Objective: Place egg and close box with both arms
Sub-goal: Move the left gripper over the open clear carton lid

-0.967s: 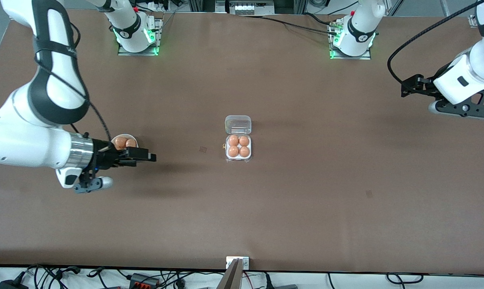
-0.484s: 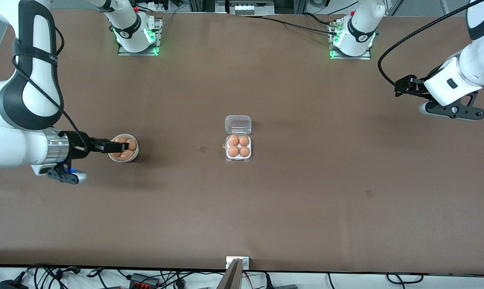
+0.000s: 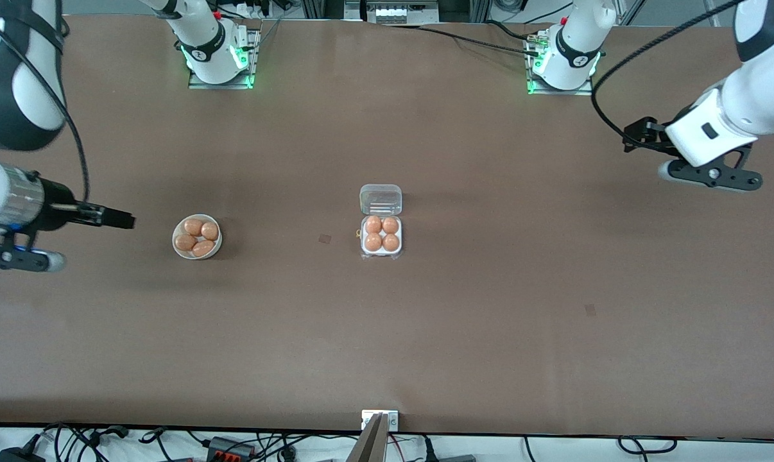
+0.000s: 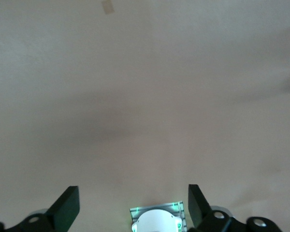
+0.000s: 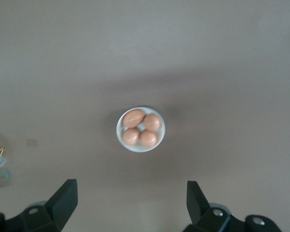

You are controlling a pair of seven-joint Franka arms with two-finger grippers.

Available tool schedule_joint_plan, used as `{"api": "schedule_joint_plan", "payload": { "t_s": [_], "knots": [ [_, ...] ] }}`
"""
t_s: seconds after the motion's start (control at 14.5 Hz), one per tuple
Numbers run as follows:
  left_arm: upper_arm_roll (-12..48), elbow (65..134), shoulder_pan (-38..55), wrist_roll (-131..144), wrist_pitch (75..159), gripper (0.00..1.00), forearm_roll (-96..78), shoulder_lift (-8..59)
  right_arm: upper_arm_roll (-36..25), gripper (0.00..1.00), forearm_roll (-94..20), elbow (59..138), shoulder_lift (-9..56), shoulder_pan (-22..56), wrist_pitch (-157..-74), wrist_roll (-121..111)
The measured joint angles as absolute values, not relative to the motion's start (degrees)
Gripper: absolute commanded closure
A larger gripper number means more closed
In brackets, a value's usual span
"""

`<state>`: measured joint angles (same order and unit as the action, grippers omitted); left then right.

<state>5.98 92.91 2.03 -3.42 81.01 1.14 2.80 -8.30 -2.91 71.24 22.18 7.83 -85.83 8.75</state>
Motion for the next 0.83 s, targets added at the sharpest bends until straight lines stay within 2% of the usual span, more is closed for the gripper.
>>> {"api": "schedule_joint_plan", "payload": {
  "t_s": [0.07,0.14,0.28,0.41,0.55,0.62,0.83],
  "knots": [
    [6.02,92.96,3.34,-3.37,80.38,0.26,1.13,2.86,-5.94,0.00,-0.96,71.29,21.28,5.04,-87.05,8.62],
    [6.06,93.11,5.05,-2.85,80.21,0.51,1.12,3.04,-4.53,0.00,-0.02,71.43,20.61,2.66,-87.89,7.99],
    [6.18,93.17,9.15,1.03,80.41,0.74,1.08,4.13,-3.73,0.00,0.14,72.12,19.76,-0.21,-88.55,5.59],
    [6.44,93.21,12.85,6.02,80.50,0.84,-0.07,5.85,-3.68,0.00,0.14,72.75,19.62,-0.74,-88.63,4.43],
    [6.73,93.22,15.79,12.38,80.69,0.89,-3.13,7.39,-3.19,0.00,0.18,74.27,19.12,-0.70,-89.57,2.98],
    [6.99,93.22,17.27,15.86,80.78,0.96,-4.61,7.86,-2.98,0.00,0.21,75.96,18.25,-0.68,-91.00,2.03],
    [8.17,93.22,23.38,25.07,81.83,0.99,-6.42,8.46,-2.84,0.00,0.25,84.94,13.18,-0.67,-97.91,1.25]
  ]
}}
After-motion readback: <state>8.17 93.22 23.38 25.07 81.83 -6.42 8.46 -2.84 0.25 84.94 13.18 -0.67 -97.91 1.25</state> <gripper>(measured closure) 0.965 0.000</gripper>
